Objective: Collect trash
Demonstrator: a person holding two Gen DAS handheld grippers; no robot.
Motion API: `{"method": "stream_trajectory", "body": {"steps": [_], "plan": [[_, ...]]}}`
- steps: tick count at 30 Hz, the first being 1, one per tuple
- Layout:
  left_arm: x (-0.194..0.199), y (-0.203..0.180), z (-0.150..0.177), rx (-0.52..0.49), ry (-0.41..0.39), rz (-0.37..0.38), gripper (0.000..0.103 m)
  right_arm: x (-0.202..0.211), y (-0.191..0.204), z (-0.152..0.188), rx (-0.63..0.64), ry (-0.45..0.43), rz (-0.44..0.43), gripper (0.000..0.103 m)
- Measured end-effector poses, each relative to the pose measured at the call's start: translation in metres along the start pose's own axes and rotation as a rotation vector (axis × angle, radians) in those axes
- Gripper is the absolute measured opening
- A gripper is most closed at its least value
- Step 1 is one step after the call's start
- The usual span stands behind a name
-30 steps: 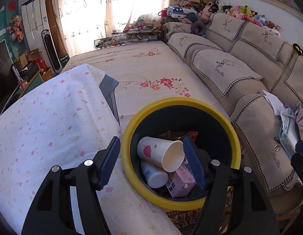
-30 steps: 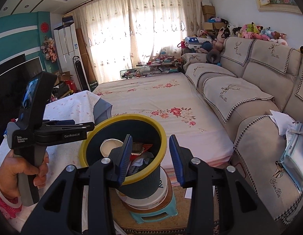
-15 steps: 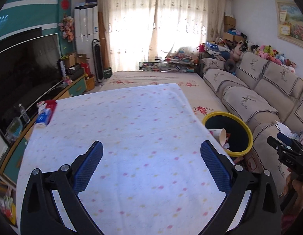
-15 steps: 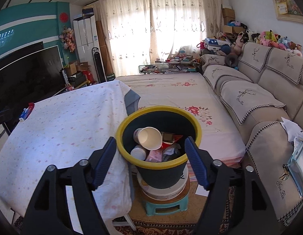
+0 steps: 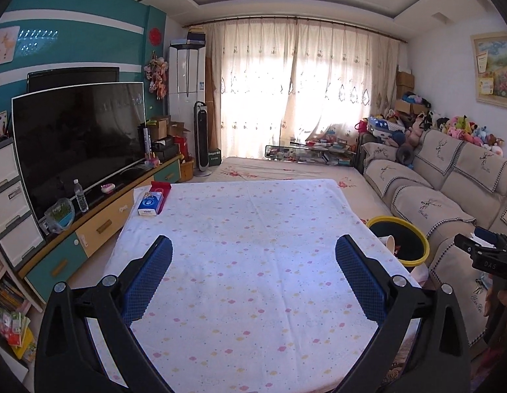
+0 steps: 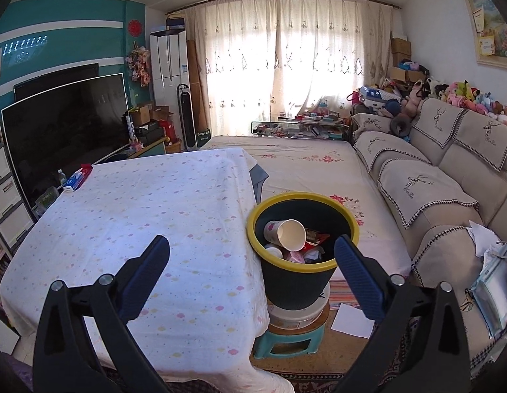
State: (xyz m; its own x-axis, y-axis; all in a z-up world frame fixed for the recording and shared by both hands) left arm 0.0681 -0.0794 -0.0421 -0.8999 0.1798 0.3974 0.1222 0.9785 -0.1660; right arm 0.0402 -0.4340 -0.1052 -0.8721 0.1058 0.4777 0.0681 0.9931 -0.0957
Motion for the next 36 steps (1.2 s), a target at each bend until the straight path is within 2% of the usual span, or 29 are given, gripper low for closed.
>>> {"method": "stream_trajectory", "body": {"steps": [6,16,36], "plan": [[0.010,0.014,0.002,0.032,0.005,-0.013,0.098,0.009,0.007,-0.004,0.008,-0.018,-0.009,0.096],[-0.011,-0.001,0.006,0.048,0.044,-0.017,0.098,0.004,0.011,-0.004,0.007,-0.007,-0.016,0.096],[-0.009,0.003,0.006,0.055,0.033,-0.025,0.098,0.007,0.013,-0.011,0.006,-0.018,-0.028,0.096]]}}
Point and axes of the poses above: each gripper's, at about its wrist camera, not at the fingertips, and x roughly against the way its jaws point, y to its left, z to its underside, the point moved 7 cm from there along -x, roughly the way its jaws point, and after that the axes turned 9 degrees about x, right-handed, at the moved point
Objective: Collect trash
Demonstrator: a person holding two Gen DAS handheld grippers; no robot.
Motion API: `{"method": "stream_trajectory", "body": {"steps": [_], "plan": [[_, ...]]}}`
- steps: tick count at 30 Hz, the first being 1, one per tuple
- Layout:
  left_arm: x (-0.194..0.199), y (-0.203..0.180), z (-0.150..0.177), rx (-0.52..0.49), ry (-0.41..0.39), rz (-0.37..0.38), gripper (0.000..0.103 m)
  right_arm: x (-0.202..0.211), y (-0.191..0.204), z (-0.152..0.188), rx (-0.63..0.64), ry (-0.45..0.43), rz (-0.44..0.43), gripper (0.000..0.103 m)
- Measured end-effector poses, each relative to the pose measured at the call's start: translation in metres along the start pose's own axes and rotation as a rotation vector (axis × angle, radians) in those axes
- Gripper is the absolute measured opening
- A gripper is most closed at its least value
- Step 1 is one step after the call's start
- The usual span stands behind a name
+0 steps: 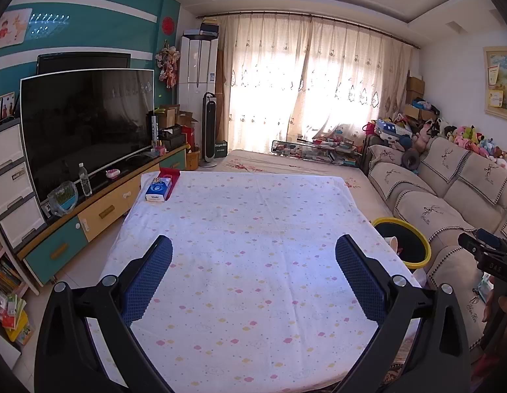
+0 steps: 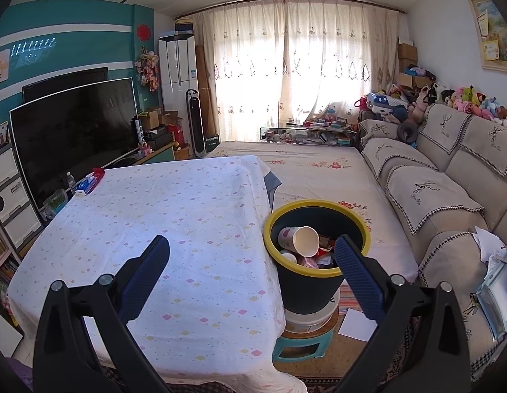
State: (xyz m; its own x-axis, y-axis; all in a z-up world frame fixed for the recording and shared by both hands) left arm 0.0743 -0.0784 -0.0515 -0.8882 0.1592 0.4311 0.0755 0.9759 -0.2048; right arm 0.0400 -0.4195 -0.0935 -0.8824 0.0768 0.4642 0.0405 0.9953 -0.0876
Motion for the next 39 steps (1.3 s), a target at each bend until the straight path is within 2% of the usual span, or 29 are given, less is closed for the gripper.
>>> {"method": "stream_trajectory", "body": {"steps": [39], "plan": [[-0.011,0.002,0.006,-0.001,0.027,-0.012,0.098,-0.015,0.003,0.006,-0.009,0.022,-0.022,0.096]]}}
Point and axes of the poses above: each gripper's, at about its wrist camera, not at the fingertips, and x roughly against the way its jaws point, y to its left, z to its underside, the point moved 7 cm from there along -x, roughly the way its jaws point, and after that the axes turned 9 degrees about x, right-handed, at the moved point
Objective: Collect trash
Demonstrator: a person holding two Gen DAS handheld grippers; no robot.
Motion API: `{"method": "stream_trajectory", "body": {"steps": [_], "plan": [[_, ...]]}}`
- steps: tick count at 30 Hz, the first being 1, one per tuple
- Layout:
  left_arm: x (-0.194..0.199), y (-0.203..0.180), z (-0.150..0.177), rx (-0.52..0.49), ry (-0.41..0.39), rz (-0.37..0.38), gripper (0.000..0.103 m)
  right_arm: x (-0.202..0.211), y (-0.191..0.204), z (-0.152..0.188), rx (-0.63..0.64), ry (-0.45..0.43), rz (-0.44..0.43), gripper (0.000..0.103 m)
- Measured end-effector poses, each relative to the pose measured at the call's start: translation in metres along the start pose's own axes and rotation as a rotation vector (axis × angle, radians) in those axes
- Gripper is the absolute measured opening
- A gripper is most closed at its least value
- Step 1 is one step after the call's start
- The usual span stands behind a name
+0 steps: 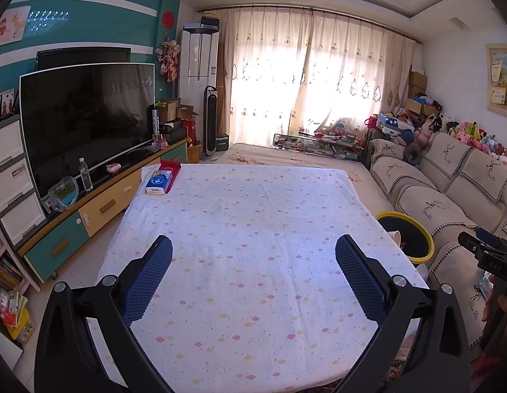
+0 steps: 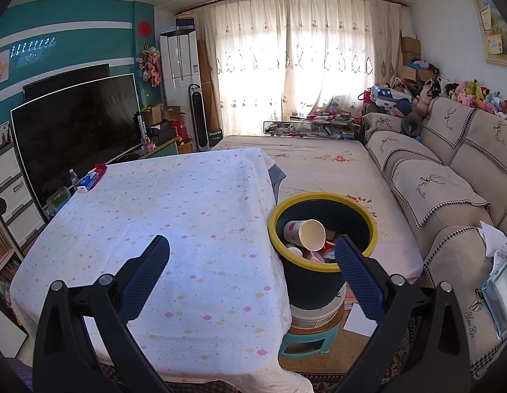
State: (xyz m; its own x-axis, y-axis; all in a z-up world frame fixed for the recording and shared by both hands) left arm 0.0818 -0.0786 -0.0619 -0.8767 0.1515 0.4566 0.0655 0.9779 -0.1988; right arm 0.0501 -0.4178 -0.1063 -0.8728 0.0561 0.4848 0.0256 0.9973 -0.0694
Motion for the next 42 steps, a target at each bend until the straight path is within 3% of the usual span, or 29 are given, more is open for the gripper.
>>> {"method": "stream_trajectory", "body": {"steps": [42], "plan": [[-0.013,-0.001,0.006,-0.011,0.009,-0.016,0.098,-0.005,0.002,0.005,0.003,0.018,-0.010,0.096]]}}
Point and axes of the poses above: each gripper's, at about its wrist camera, not at the fingertips, and x roughly against the way its jaws point, y to its left, z to its underside, the point moved 7 cm from there along -x, roughly the way its jaws point, and after that the axes turned 9 degrees about x, right-handed, at the moved point
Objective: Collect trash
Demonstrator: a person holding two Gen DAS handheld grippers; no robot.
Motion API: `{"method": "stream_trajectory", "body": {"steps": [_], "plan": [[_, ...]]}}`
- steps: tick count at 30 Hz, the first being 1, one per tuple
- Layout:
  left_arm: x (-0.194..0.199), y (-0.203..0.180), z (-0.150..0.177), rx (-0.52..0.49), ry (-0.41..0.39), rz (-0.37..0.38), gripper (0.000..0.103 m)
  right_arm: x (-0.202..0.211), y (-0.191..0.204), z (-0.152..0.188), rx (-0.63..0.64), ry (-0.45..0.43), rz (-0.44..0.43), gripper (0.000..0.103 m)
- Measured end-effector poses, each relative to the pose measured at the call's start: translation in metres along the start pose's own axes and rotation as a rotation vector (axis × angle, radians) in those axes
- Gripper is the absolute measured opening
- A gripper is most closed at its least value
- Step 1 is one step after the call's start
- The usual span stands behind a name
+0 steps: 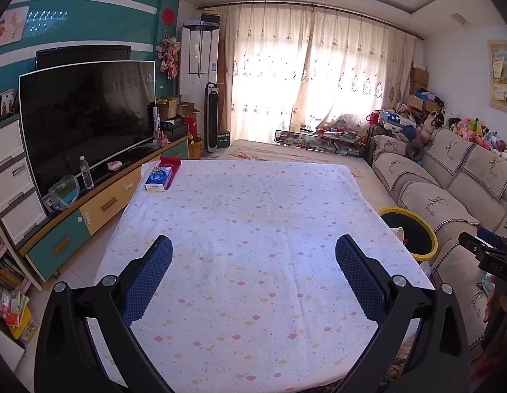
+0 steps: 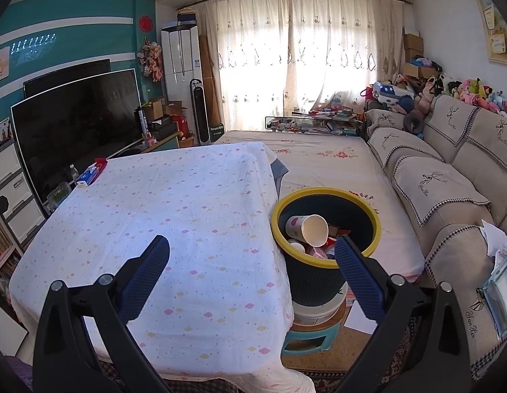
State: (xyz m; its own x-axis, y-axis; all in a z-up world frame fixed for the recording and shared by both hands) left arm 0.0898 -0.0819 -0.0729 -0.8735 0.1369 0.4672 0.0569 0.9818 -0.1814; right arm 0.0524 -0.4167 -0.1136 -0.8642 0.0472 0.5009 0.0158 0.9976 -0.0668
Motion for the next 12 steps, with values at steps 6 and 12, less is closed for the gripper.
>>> {"method": "stream_trajectory", "body": {"steps": [6,12], "plan": [[-0.021,-0.001,0.001,0.019,0.050,0.008,0.098,-0.013,0.008,-0.004,0.025,0.010,-0.012,0.096],[-0.094,0.024,-0.015,0.102,0.142,-0.001,0.098,-0.072,0.034,-0.043,0.081,0.051,-0.082,0.096]]}}
Point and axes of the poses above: each gripper's, at about its wrist camera, not at the fingertips, and x roughly against the way its jaws point, y to its left, z to its underside, the point moved 7 cm from there along -x, roughly the way its jaws point, and after that the axes turned 9 degrees about x, right-handed, at the moved point
